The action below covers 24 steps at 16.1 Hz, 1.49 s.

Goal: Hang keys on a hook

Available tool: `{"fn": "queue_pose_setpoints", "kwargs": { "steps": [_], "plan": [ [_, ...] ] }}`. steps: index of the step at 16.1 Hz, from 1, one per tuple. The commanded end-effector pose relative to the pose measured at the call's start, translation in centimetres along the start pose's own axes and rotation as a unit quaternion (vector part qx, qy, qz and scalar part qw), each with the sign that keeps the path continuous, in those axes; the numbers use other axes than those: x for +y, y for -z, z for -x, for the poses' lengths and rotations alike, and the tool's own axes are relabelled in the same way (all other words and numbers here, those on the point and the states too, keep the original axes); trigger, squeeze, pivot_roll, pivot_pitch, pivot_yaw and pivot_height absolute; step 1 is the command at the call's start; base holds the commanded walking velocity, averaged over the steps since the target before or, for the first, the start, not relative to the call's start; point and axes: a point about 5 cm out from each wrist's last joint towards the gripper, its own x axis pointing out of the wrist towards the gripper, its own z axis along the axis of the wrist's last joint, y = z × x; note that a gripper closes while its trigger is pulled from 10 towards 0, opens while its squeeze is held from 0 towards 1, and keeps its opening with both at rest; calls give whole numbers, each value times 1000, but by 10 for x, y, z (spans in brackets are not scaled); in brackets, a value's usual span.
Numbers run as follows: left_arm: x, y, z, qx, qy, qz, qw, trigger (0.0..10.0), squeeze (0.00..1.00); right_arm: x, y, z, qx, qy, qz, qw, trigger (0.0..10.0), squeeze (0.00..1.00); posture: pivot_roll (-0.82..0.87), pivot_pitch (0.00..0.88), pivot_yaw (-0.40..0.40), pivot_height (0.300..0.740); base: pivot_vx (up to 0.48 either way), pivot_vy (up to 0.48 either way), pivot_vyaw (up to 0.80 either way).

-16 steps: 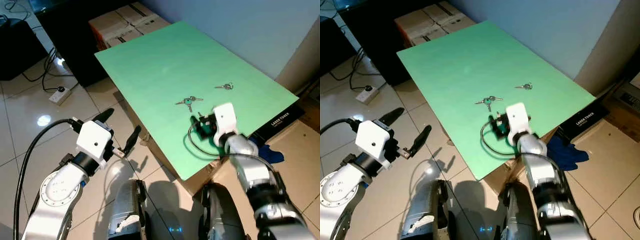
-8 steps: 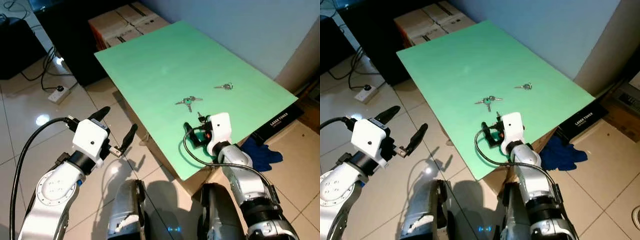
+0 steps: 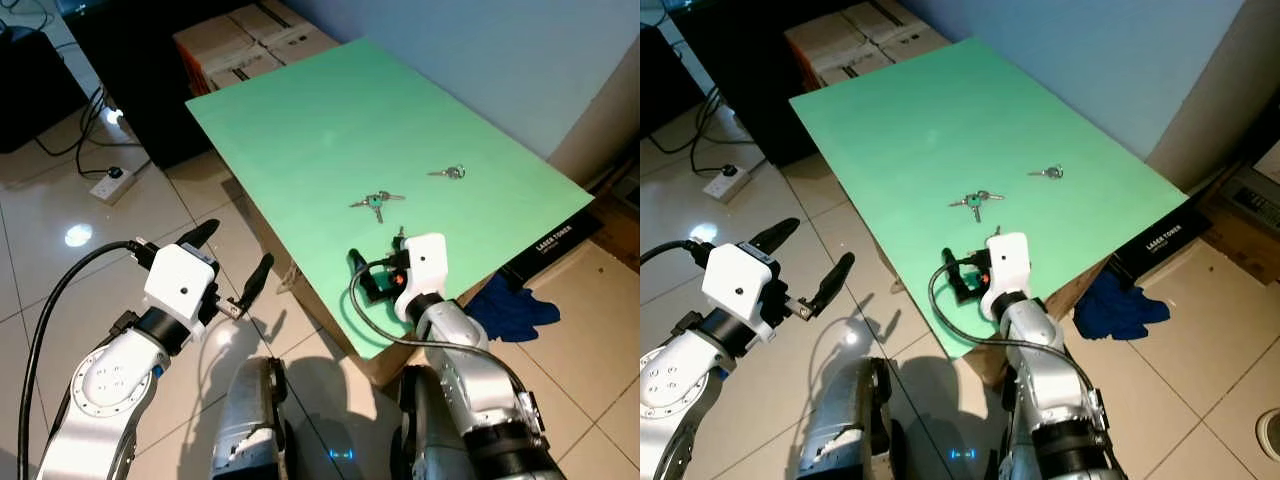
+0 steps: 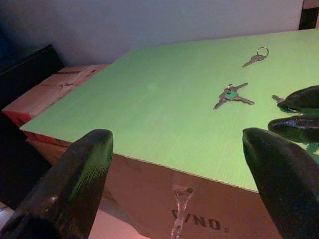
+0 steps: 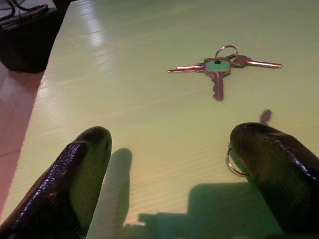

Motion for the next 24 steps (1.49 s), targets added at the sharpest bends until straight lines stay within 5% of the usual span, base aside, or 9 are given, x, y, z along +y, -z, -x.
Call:
{"fn": "queue_pose_setpoints", "kwargs": {
  "steps": [1, 3, 7, 10, 14, 24],
  "plan": [
    [3, -4, 4, -5, -3, -8, 1000, 10000, 0, 0, -4, 3, -9, 7, -5, 1000, 10000, 0, 154, 185, 52, 601, 0, 0, 0],
    [3, -3, 3, -5, -5, -8, 1000, 10000, 0, -14, -30, 13, -90, 45, -22, 995, 10000, 0, 147, 185, 55, 601, 0, 0, 0],
    [2, -3, 0, -10, 0, -6, 1000, 10000, 0, -31, -42, 28, -112, 61, -5, 992, 10000, 0, 130, 175, 66, 601, 0, 0, 0],
    [-1, -2, -2, -11, 7, -3, 1000, 10000, 0, -50, -5, 38, 16, 81, 45, 996, 10000, 0, 122, 167, 71, 601, 0, 0, 0],
    [-3, -2, -3, -11, 11, -4, 1000, 10000, 0, -40, 7, 37, 35, 48, 27, 998, 10000, 0, 123, 162, 75, 601, 0, 0, 0],
    [-10, -1, 0, -5, 50, 11, 999, 10000, 0, -21, 1, -10, 25, 8, -3, 1000, 10000, 0, 134, 165, 75, 601, 0, 0, 0]
  ]
}}
